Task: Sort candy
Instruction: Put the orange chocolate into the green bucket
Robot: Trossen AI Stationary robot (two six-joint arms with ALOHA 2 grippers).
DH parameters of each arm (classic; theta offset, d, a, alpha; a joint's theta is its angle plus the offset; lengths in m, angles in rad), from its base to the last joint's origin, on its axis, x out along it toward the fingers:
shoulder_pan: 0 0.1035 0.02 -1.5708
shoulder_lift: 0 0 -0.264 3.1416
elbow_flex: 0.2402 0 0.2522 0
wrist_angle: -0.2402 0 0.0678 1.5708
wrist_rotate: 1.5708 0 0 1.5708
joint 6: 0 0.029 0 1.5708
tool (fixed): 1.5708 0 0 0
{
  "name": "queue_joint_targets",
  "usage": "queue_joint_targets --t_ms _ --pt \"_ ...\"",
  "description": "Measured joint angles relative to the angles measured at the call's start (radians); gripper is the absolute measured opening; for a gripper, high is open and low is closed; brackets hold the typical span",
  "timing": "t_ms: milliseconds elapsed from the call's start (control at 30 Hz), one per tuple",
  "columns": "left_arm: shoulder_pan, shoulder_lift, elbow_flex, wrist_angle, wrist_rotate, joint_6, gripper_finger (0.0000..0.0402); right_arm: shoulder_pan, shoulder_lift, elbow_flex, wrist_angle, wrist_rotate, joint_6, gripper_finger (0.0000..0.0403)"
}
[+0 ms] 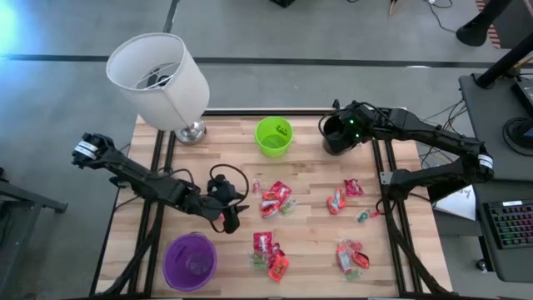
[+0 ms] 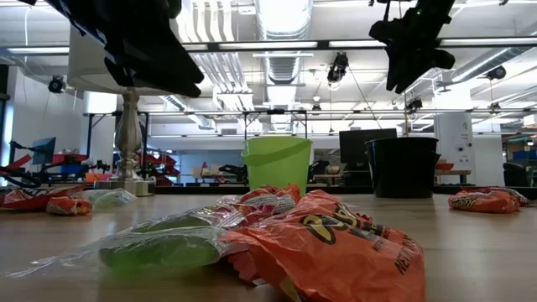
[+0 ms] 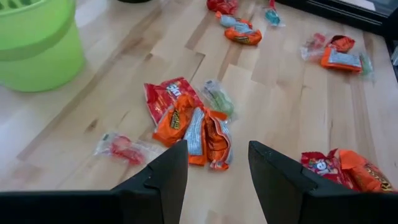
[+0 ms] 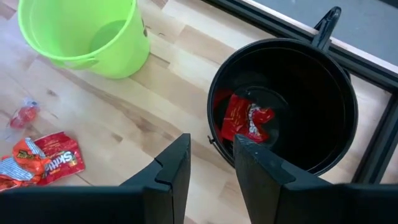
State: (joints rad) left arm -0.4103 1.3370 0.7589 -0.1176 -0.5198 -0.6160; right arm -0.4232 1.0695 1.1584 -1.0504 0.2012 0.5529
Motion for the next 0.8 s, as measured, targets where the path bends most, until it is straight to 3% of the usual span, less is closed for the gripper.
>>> queue_joint_targets --t_ms 367,667,800 --pt "0.000 0.013 0.000 0.053 0.001 0.000 0.0152 0.000 0.000 0.000 0.000 0.000 0.025 0.0112" --pt "0.009 0.094 0.000 0.161 -0.001 0.000 0.0152 0.000 0.000 0.000 0.000 0.000 0.023 0.0109" --pt "0.028 0.148 0.000 0.241 0.055 0.008 0.0152 0.000 0.000 0.000 0.000 0.000 0.021 0.0112"
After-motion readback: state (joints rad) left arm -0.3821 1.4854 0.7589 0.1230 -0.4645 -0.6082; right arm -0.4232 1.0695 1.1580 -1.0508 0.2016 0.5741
